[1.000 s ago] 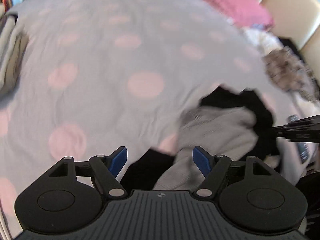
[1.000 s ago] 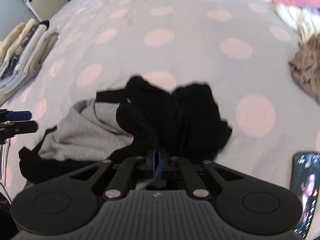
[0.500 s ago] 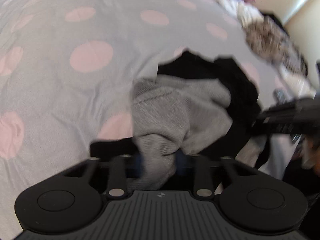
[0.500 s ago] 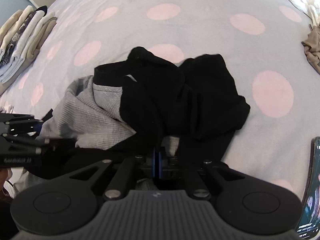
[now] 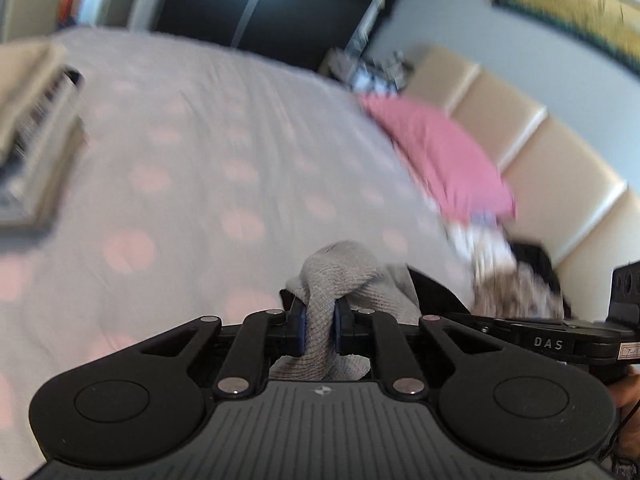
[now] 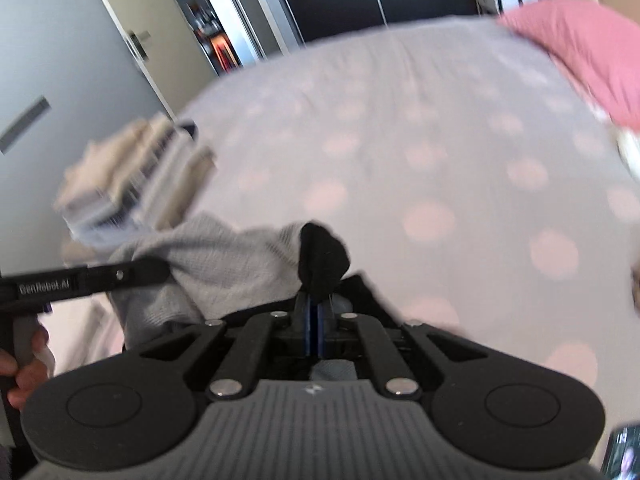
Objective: Fold clothes
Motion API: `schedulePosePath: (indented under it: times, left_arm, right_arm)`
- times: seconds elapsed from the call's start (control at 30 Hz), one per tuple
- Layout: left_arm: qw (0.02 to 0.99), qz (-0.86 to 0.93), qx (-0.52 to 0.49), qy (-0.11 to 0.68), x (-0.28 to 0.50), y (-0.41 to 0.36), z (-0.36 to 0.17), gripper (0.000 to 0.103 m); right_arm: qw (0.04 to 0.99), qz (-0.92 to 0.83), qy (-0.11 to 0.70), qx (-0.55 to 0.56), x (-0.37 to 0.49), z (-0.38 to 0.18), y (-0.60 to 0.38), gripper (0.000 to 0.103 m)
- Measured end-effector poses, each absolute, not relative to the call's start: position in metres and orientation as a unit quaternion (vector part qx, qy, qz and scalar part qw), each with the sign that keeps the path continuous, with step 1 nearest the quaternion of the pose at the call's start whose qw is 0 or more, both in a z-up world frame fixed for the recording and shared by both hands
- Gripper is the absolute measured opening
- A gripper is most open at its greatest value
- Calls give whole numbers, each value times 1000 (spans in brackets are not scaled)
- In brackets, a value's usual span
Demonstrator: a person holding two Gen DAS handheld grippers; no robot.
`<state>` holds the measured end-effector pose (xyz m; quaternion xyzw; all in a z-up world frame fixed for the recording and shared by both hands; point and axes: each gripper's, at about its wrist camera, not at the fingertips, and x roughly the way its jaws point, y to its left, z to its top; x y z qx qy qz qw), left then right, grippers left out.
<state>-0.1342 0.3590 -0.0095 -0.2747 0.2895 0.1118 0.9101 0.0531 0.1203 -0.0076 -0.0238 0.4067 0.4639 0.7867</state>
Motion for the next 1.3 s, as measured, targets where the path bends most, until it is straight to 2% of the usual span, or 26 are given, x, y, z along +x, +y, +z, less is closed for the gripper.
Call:
schedulePosePath:
  times: [0.13,0.33,0.5,0.63,0.87,1.0,1.17,1.23,1.3]
  left_arm:
    - [925,139,-273,226,-166,376,56,6]
    - [952,142,-216,166,-198,348,149,6]
    - [932,90,-235,259,-185,307,88,6]
    - [909,48,-248,332,-174,275,40,6]
    - [852,-27,-265,451,-156,218,-44,6]
    - [821,-79,-267,498,-146,192,-87,7]
    - [822,-81,-236,511,-147,200,-89,38]
    - [831,-67,-214,508,-146,212,-83,47]
    - [840,-52,-190,506,-144,226,-78,47]
  right_arm:
    - [789,496,364,0,50,49,146,4]
    - [788,546,286,21,27,141,152,4]
    - [790,547,279,-2,18,159,135,4]
    - [789,522,323,-36,26,120,106,4]
    - [762,442,452,-137,40,-9,54,4]
    - [749,396,499,-181,48,-64,28,4]
    - [724,371,532,-233,57,-101,19,4]
    - [716,374,532,-252,55,-106,21,4]
    - [706,379,535,-268,53,-108,25,9]
